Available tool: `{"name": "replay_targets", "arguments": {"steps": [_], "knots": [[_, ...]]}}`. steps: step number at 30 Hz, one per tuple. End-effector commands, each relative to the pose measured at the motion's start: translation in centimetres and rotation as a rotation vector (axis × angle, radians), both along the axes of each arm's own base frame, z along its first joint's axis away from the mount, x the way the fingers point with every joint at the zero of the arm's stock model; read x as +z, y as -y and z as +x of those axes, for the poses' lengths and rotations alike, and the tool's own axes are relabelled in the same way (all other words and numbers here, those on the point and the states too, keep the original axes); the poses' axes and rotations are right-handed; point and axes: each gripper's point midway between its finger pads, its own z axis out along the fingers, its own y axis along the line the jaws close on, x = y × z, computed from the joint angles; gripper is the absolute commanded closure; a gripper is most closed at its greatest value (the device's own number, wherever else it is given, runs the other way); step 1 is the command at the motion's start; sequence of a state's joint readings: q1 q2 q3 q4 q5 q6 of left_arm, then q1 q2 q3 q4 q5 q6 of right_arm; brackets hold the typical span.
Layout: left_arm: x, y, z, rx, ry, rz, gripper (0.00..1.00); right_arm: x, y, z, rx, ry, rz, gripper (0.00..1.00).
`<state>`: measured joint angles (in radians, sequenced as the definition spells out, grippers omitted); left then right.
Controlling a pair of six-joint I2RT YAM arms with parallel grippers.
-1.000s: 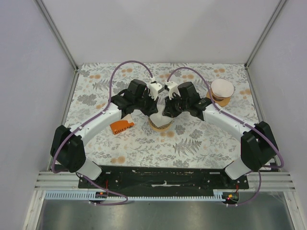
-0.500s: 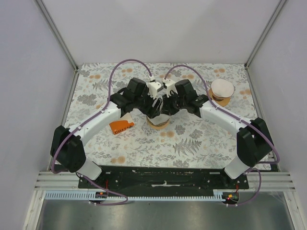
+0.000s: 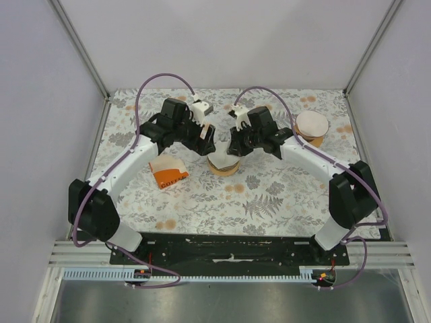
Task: Place the coffee filter in the dripper
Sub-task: Move the coffee server to the center of the board.
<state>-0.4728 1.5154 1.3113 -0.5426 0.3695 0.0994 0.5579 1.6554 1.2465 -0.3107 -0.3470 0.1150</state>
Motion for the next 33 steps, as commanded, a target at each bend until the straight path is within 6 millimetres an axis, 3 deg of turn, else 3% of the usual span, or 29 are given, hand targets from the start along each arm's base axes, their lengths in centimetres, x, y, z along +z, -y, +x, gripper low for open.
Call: {"name": "replay_targets", "arguments": {"steps": [1, 5, 13, 23, 28, 32, 33], "knots": [[3.5, -0.5, 0.7, 0.036, 0.037, -0.075, 0.09, -1.6, 1.7, 1.6, -0.071, -0.025, -0.078, 0.93], [2.6, -1.0, 0.6, 0.07, -0.016, -0.067, 0.09, -2.0, 2.0, 2.3, -0.088, -0.047, -0.08, 0.85], [2.1, -0.9, 0.5, 0.061, -0.029, -0.072, 0.09, -1.6, 2.0, 2.6, -0.082, -0.042, -0.07, 0.58], [2.2, -0.7, 0.5, 0.045, -0.023, -0.082, 0.09, 1.7, 2.1, 2.5, -0.068, 0.035, -0.046, 0.37], [2.5, -0.6, 0.5, 0.04, -0.011, -0.092, 0.08, 3.5, 2.2, 2.3, -0.056, 0.076, -0.032, 0.22], [2.7, -0.5, 0.6, 0.038, -0.004, -0.095, 0.08, 4.9, 2.4, 2.0, -0.049, 0.106, -0.02, 0.02], [2.7, -0.5, 0.7, 0.039, -0.001, -0.096, 0.08, 5.3, 2.4, 1.8, -0.044, 0.113, -0.015, 0.02]]}}
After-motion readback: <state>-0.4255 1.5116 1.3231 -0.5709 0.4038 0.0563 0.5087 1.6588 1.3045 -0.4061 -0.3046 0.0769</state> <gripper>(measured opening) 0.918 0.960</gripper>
